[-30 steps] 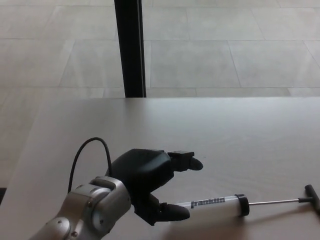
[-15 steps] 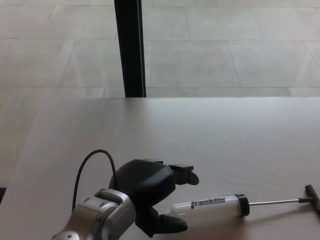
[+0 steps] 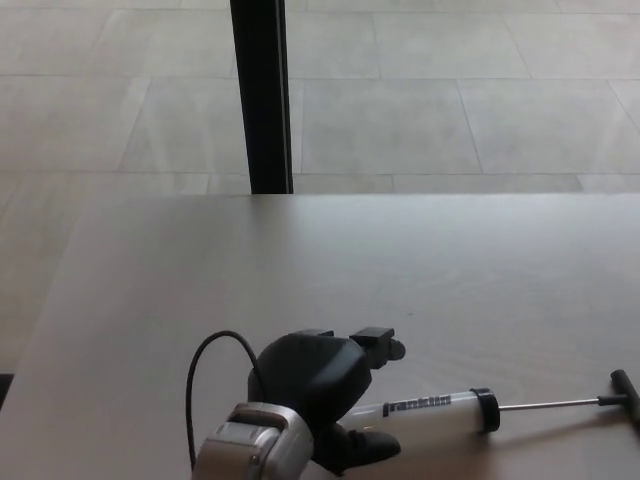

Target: The robot uses its left hand to lift the air pump kept on the middle of the desk and use the right hand to compress the handle

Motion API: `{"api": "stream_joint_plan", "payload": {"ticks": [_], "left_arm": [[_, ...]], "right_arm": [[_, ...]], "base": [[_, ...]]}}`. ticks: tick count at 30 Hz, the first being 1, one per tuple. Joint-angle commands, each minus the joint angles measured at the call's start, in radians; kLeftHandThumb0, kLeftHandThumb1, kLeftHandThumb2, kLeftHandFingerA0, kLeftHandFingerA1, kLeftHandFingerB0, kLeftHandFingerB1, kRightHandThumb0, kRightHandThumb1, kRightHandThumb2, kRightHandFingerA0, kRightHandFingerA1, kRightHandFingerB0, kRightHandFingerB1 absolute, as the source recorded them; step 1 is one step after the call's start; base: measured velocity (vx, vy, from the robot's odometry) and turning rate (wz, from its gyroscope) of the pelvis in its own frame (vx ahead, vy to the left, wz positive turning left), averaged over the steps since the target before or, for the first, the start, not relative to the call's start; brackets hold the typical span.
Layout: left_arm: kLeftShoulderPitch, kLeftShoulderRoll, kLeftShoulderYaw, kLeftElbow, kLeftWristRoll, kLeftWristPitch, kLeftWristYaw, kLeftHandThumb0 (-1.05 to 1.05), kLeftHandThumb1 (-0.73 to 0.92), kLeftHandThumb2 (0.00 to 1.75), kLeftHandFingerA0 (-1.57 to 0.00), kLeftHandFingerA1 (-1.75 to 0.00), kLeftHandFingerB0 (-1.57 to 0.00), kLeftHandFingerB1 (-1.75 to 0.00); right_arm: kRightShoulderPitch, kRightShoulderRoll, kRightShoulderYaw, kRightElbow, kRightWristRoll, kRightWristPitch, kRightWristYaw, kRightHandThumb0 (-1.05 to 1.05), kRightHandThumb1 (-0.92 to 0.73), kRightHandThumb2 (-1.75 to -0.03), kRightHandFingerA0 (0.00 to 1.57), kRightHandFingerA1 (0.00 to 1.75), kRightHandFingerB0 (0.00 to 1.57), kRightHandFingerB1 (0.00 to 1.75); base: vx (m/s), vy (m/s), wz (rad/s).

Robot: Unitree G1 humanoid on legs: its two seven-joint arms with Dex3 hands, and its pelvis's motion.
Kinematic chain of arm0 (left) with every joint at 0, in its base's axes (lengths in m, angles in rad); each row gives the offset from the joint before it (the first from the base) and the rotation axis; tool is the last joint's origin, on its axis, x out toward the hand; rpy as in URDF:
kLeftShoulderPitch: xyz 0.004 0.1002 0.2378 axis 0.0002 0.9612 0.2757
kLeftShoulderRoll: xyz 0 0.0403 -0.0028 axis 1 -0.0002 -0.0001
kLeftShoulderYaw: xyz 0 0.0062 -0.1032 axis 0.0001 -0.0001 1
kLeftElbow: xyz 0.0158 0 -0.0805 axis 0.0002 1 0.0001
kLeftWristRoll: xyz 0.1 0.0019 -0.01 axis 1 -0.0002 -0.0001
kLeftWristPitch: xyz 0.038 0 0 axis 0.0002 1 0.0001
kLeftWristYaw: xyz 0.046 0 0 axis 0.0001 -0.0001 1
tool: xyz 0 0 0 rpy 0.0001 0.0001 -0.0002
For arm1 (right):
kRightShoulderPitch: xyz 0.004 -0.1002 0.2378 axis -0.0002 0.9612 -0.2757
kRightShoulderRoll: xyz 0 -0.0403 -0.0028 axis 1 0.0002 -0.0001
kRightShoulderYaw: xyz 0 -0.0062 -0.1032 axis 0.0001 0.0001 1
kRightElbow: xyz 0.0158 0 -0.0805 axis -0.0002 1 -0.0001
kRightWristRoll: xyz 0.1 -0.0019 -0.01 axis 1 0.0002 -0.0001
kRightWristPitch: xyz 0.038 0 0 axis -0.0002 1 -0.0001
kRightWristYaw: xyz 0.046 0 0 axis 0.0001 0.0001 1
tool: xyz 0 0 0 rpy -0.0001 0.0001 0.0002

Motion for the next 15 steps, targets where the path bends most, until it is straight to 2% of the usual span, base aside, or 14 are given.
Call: {"api": "stream_joint_plan", "payload": {"ticks": [1, 2, 3, 4, 5, 7, 8, 9, 10, 14, 15], "left_arm": [[-0.033, -0.075, 0.023, 0.088, 0.043, 0.055, 0.082, -0.82, 0.55, 0.96, -0.31, -0.66, -0.21, -0.52], [-0.034, -0.08, 0.026, 0.094, 0.045, 0.053, 0.084, -0.82, 0.55, 0.96, -0.31, -0.66, -0.21, -0.52], [-0.054, -0.094, 0.03, 0.109, 0.05, 0.063, 0.083, -0.78, 0.67, 0.64, -0.27, -0.64, -0.28, -0.47], [-0.069, -0.098, 0.034, 0.119, 0.061, 0.063, 0.097, -0.81, 0.55, 0.98, -0.32, -0.67, -0.22, -0.53], [-0.084, -0.106, 0.038, 0.126, 0.069, 0.067, 0.104, -0.73, 0.67, 0.62, -0.31, -0.64, -0.31, -0.46], [-0.105, -0.117, 0.043, 0.136, 0.079, 0.074, 0.113, -0.73, 0.67, 0.62, -0.31, -0.64, -0.31, -0.46], [-0.11, -0.115, 0.041, 0.14, 0.086, 0.073, 0.117, -0.75, 0.67, 0.62, -0.33, -0.67, -0.32, -0.47], [-0.113, -0.112, 0.037, 0.143, 0.096, 0.07, 0.124, -0.76, 0.67, 0.63, -0.34, -0.68, -0.33, -0.47], [-0.099, -0.107, 0.033, 0.135, 0.094, 0.068, 0.12, -0.8, 0.57, 0.99, -0.34, -0.68, -0.28, -0.55], [-0.075, -0.092, 0.022, 0.14, 0.104, 0.049, 0.132, -0.77, 0.56, 1.01, -0.37, -0.69, -0.24, -0.54], [-0.072, -0.09, 0.022, 0.141, 0.105, 0.046, 0.138, -0.79, 0.65, 0.63, -0.34, -0.69, -0.34, -0.49]], "right_arm": [[0.024, 0.001, 0.029, 0.006, -0.068, -0.069, 0.027, -0.74, -0.92, -0.68, 0.31, 0.45, 0.4, 0.38], [0.024, 0.001, 0.03, 0.007, -0.07, -0.071, 0.028, -0.74, -0.92, -0.68, 0.31, 0.45, 0.4, 0.38], [0.026, 0.003, 0.029, 0.009, -0.064, -0.075, 0.036, -0.73, -0.92, -0.68, 0.31, 0.46, 0.4, 0.38], [0.02, 0.007, 0.032, 0.012, -0.066, -0.079, 0.036, -0.73, -0.92, -0.68, 0.31, 0.47, 0.4, 0.38], [0.017, 0.009, 0.032, 0.015, -0.068, -0.084, 0.037, -0.73, -0.91, -0.68, 0.31, 0.49, 0.41, 0.38], [0.013, 0.012, 0.031, 0.018, -0.071, -0.091, 0.039, -0.73, -0.91, -0.68, 0.31, 0.49, 0.41, 0.38], [0.012, 0.013, 0.031, 0.018, -0.073, -0.092, 0.038, -0.73, -0.92, -0.68, 0.33, 0.48, 0.43, 0.38], [0.01, 0.017, 0.027, 0.017, -0.073, -0.093, 0.034, -0.73, -0.76, -1.13, 0.28, 0.57, 0.38, 0.54], [0.011, 0.018, 0.019, 0.017, -0.072, -0.097, 0.034, -0.71, -0.76, -1.14, 0.28, 0.58, 0.39, 0.55], [0.01, 0.024, 0.002, 0.008, -0.058, -0.089, 0.036, -0.71, -0.76, -1.13, 0.27, 0.59, 0.39, 0.56], [0.009, 0.025, 0.001, 0.009, -0.059, -0.09, 0.037, -0.71, -0.75, -1.13, 0.26, 0.59, 0.39, 0.56]], "base": [[0.0, 0.0, 0.0], [0.0, 0.0, 0.0], [0.0, 0.0, 0.0], [0.0, 0.0, 0.0], [0.0, 0.0, 0.0], [0.0, 0.0, 0.0], [0.0, 0.0, 0.0], [0.0, 0.0, 0.0], [0.0, 0.0, 0.0], [0.0, 0.0, 0.0], [0.0, 0.0, 0.0]]}}
